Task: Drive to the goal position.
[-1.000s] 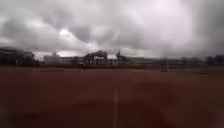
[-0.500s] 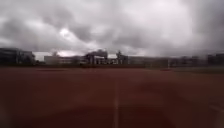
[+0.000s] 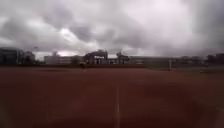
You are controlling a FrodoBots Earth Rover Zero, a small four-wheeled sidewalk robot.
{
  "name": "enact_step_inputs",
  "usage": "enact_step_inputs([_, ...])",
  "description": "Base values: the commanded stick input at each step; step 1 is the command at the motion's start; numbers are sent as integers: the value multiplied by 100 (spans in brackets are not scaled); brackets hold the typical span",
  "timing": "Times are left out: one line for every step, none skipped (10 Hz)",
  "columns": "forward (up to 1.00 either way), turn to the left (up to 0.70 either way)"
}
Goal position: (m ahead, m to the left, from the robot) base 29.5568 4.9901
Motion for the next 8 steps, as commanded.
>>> enact_step_inputs([70,0])
enact_step_inputs([70,0])
enact_step_inputs([70,0])
enact_step_inputs([70,0])
enact_step_inputs([70,0])
enact_step_inputs([70,0])
enact_step_inputs([70,0])
enact_step_inputs([70,0])
